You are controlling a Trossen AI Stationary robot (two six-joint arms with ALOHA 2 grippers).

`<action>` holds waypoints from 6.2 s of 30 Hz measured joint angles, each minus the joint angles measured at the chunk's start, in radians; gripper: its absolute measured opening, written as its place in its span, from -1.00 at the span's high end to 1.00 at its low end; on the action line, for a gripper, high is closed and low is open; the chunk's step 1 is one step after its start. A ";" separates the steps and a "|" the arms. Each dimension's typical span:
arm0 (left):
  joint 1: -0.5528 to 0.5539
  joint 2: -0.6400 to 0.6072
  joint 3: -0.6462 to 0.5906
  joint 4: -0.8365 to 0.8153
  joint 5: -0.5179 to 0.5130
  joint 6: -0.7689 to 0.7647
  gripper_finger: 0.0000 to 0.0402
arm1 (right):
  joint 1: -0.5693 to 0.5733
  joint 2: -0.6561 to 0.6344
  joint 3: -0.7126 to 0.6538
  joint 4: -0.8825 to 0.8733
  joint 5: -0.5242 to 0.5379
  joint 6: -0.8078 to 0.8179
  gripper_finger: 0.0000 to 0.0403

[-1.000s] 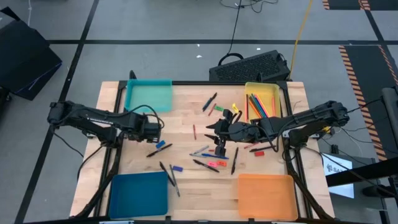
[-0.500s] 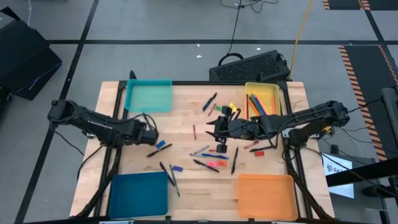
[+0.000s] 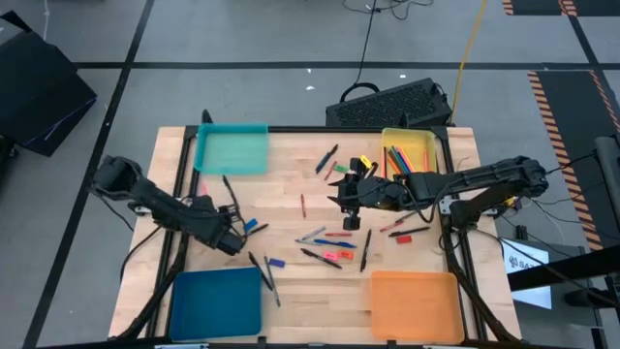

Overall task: Sort crayons/erasers/pens/pencils in bins
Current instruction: Put the pink pencil into the yellow bin

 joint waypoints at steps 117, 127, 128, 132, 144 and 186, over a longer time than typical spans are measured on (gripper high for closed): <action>0.111 0.310 0.079 0.361 -0.333 0.372 -0.19 | 0.297 -0.241 -0.644 0.469 0.004 0.333 0.30; 0.106 0.310 -0.048 0.505 -0.456 0.358 0.17 | 0.297 -0.241 -0.644 0.468 0.001 0.315 0.30; 0.103 0.310 -0.054 0.511 -0.475 0.359 0.22 | 0.297 -0.241 -0.644 0.468 0.001 0.312 0.30; 0.117 0.320 -0.067 0.535 -0.510 0.409 0.32 | 0.297 -0.241 -0.644 0.468 0.000 0.296 0.30; 0.158 0.392 -0.064 0.614 -0.564 0.414 0.50 | 0.297 -0.241 -0.644 0.468 0.001 0.288 0.30; 0.217 -0.050 -0.059 0.676 -0.496 0.807 0.99 | 0.305 -0.320 -0.588 0.316 0.006 0.153 0.30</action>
